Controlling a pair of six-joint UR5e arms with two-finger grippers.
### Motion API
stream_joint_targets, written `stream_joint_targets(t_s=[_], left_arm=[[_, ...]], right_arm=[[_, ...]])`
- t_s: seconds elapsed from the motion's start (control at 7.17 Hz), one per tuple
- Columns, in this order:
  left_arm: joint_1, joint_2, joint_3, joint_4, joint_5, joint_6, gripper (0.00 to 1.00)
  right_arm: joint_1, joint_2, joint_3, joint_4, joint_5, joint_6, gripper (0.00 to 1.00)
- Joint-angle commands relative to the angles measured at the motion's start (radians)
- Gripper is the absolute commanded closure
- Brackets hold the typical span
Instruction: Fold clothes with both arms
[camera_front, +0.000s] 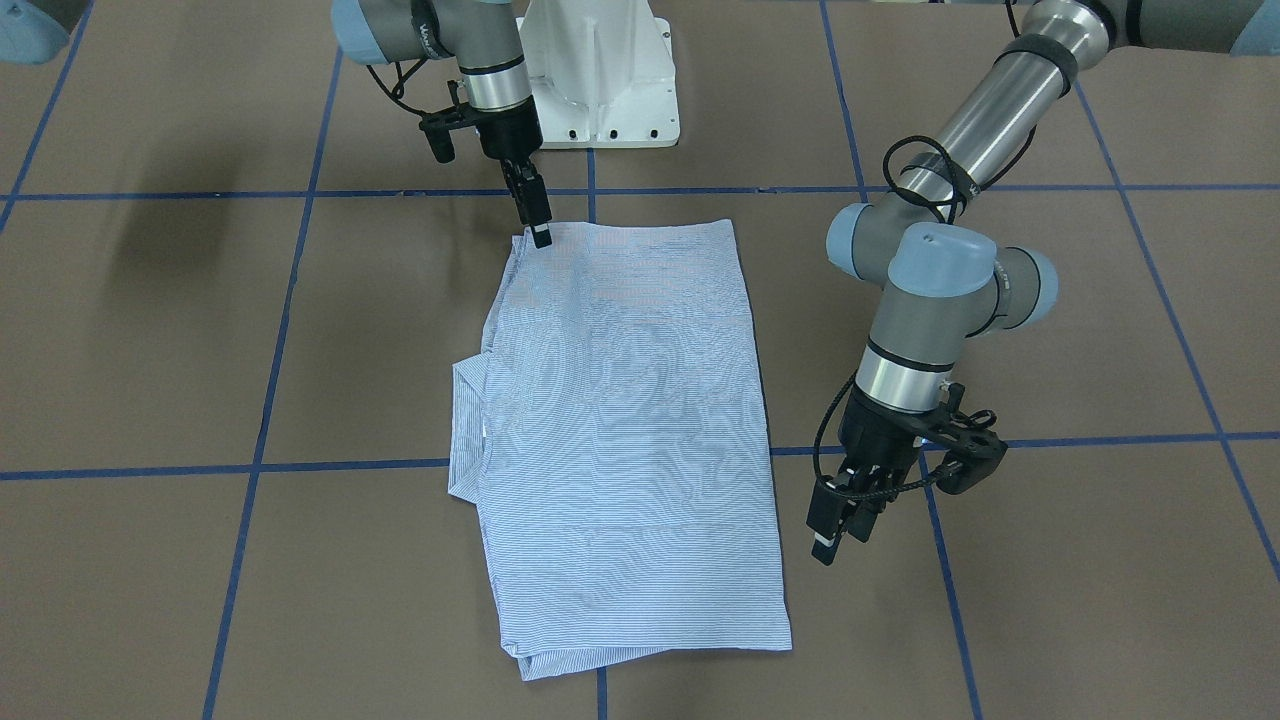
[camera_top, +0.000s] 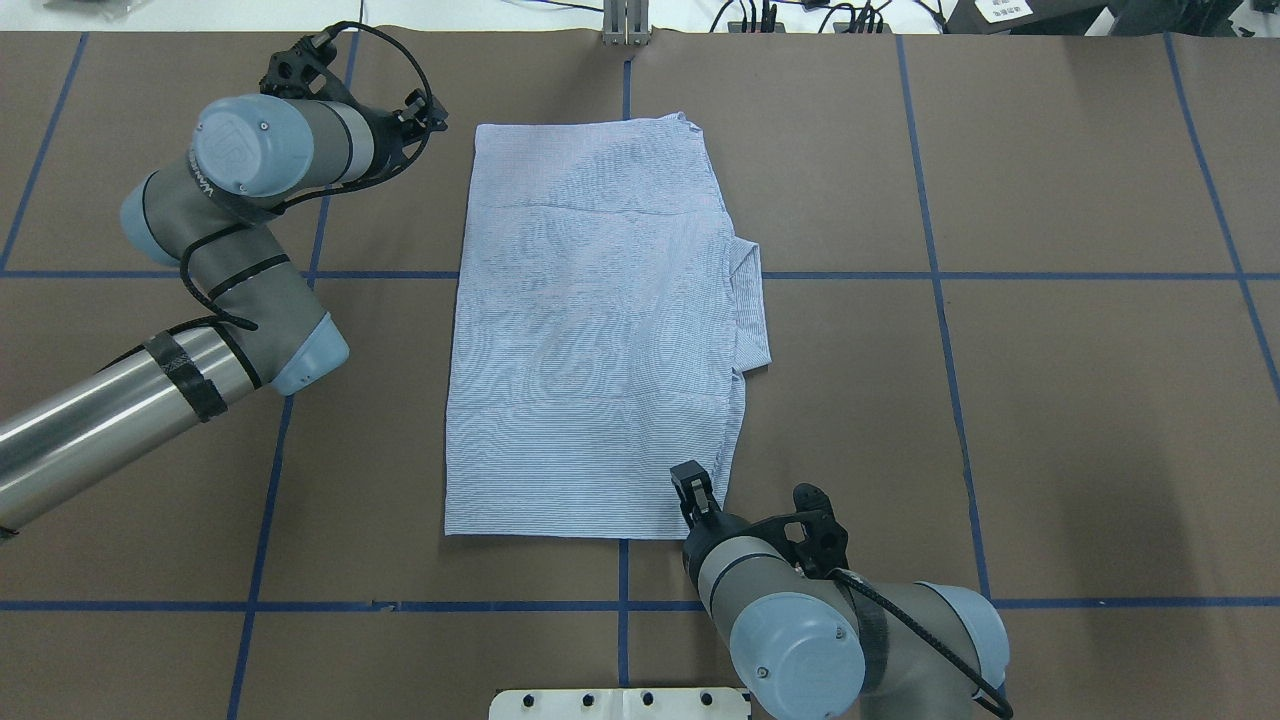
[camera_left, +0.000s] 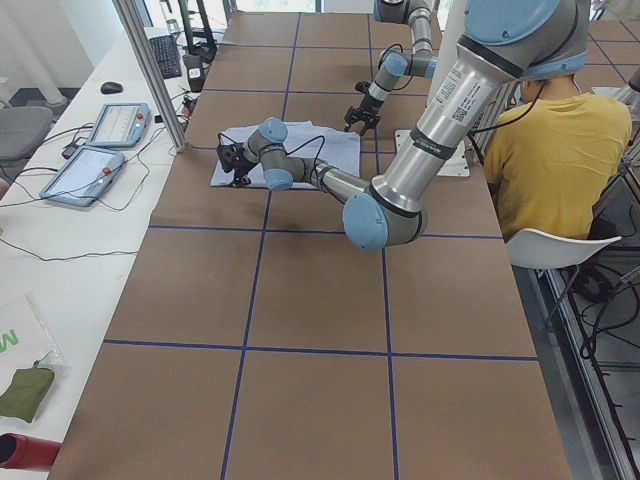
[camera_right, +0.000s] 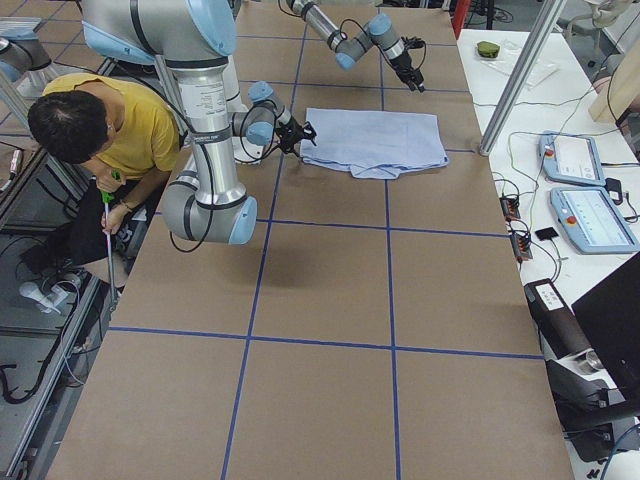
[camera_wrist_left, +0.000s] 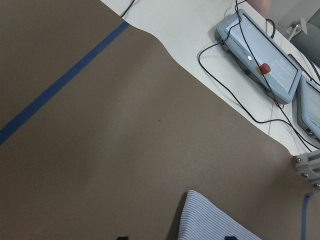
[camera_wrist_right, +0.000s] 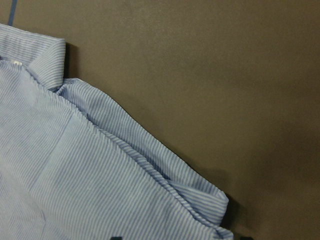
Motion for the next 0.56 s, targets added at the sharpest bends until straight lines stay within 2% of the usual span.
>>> stream_joint_targets(t_s=[0.0, 0.42], left_arm=[[0.001, 0.000, -0.001, 0.000, 0.000, -0.001, 0.29], [0.000, 0.000, -0.007, 0.000, 0.000, -0.001, 0.29]], right_arm=[[0.000, 0.005, -0.002, 0.000, 0.000, 0.000, 0.17], [0.000, 0.005, -0.007, -0.002, 0.000, 0.000, 0.18]])
